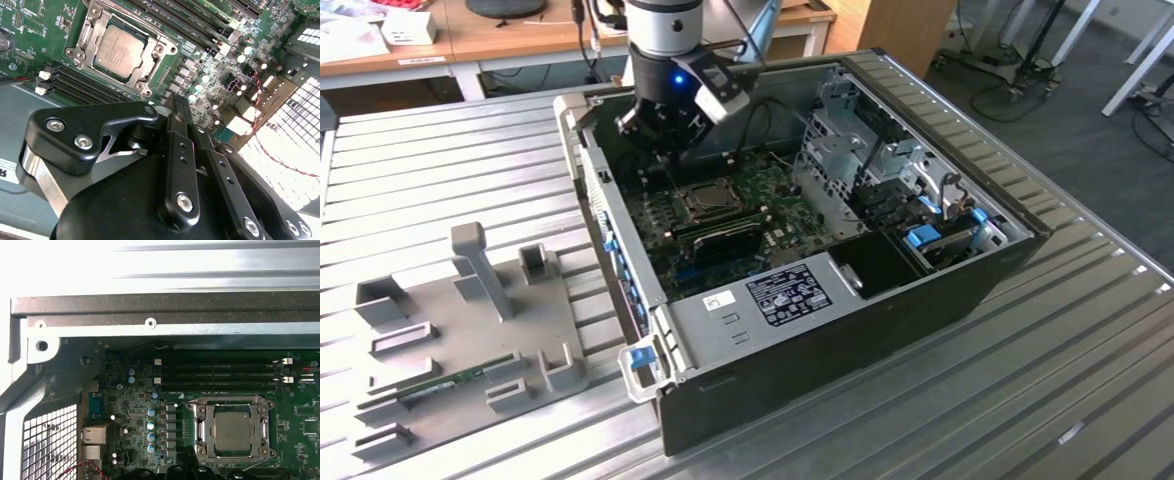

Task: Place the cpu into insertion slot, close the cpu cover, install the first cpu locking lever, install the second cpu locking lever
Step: 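Install the first cpu locking lever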

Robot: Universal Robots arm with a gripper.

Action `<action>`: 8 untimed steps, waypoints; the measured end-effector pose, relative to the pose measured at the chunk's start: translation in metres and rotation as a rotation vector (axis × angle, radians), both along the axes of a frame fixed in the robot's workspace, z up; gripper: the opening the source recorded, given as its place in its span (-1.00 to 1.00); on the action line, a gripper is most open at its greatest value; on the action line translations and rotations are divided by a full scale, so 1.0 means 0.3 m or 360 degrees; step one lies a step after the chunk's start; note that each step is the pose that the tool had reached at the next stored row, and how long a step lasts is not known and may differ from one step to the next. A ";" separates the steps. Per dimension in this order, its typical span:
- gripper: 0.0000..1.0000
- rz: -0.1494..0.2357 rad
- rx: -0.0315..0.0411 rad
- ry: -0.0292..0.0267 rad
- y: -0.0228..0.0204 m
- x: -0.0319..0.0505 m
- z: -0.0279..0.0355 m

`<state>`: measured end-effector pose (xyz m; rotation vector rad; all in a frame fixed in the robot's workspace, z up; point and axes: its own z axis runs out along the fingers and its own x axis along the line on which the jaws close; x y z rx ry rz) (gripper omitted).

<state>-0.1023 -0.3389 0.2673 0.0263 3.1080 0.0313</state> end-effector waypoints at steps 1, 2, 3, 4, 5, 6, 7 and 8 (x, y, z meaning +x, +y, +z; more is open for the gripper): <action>-0.80 0.0000 0.0000 0.00000 0.000 0.000 0.003; -0.80 0.0000 0.0000 0.00000 0.000 0.000 0.005; -0.80 0.0000 0.0000 0.00000 0.000 0.000 0.007; -0.80 0.0000 0.0000 0.00000 0.000 0.000 0.010; -0.80 0.0000 0.0000 0.00000 0.000 0.000 0.011; -0.80 0.0000 0.0000 0.00001 0.000 0.000 0.013; -0.80 0.0000 0.0000 0.00000 0.000 0.000 0.014; -0.80 0.0000 0.0000 0.00000 0.000 0.000 0.016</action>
